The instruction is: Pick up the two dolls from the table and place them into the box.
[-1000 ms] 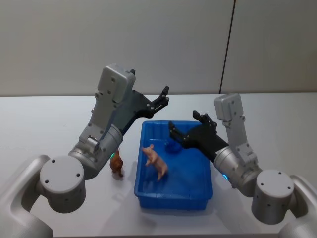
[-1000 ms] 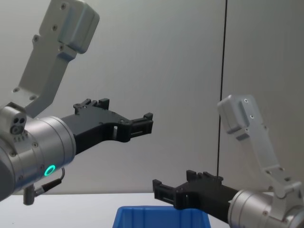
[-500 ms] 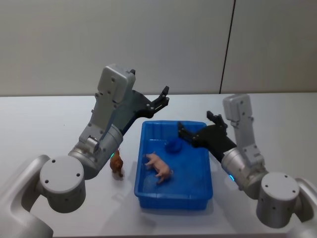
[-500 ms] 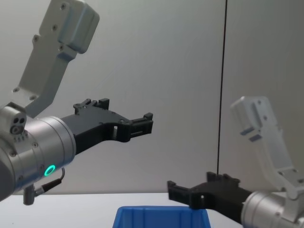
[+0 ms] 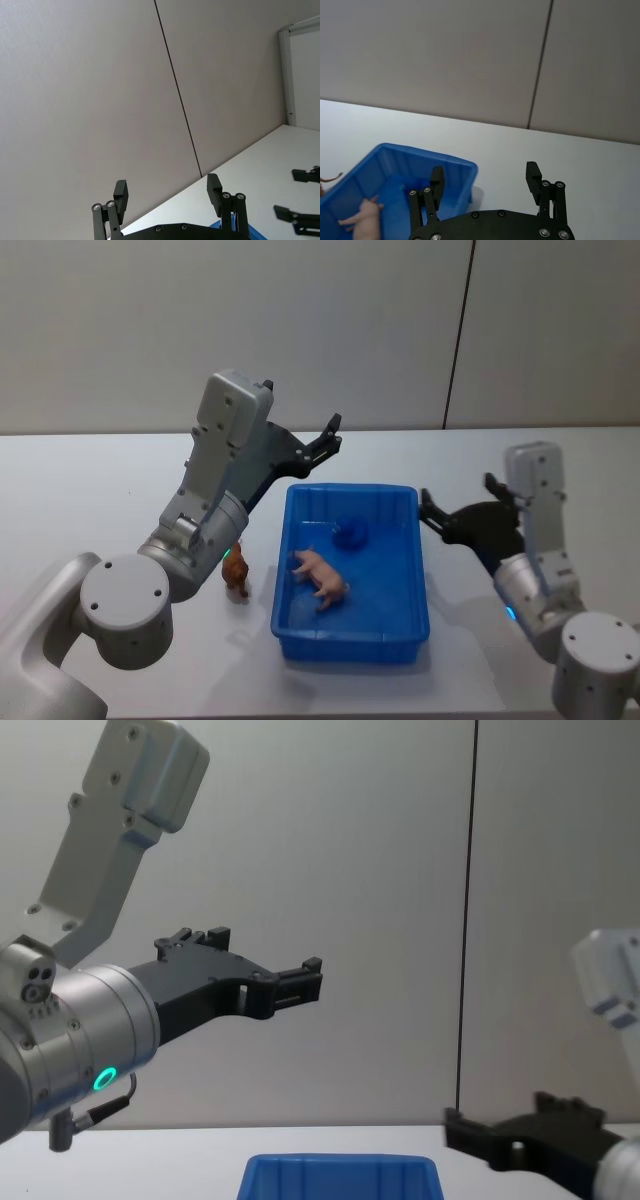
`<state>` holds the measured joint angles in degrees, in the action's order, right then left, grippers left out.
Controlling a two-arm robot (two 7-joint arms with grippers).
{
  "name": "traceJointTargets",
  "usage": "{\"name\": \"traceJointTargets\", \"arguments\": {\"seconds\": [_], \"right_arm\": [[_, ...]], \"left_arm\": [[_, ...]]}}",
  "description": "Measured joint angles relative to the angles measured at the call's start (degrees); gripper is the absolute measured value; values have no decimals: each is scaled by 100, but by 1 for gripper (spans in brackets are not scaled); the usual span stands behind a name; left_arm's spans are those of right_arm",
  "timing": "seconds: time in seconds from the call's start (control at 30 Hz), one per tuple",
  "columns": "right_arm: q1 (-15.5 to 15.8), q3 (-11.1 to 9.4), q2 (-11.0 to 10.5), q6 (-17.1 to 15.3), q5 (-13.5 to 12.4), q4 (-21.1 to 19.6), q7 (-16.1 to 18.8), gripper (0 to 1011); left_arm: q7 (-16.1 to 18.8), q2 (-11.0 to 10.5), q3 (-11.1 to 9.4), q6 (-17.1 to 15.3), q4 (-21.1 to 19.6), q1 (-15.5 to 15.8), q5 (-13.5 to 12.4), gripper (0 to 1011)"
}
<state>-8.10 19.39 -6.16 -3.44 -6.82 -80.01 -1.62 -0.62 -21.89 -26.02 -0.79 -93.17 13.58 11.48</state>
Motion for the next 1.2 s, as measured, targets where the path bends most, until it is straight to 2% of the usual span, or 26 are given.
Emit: {"name": "traceJointTargets", "arguments": {"seconds": [0.27,0.67,0.87,1.2], "right_arm": [[299,-95,-176,-121,29,-350,-474,1001],[486,-153,-285,-201,48,-570,-771,1001],[534,-169,-312,-220,51,-628,-845,1001],[576,-183,-338,-236,56,-675,-914,1001]], "left_arm": [[0,0,0,-1,0,-2,0,1001],[124,-128,52,-262,-210,-170,150,1001],[192,-246,110,-512,-378,-299,358,1001],[113,-442,237,-1029,-554,-489,930,1001]]}}
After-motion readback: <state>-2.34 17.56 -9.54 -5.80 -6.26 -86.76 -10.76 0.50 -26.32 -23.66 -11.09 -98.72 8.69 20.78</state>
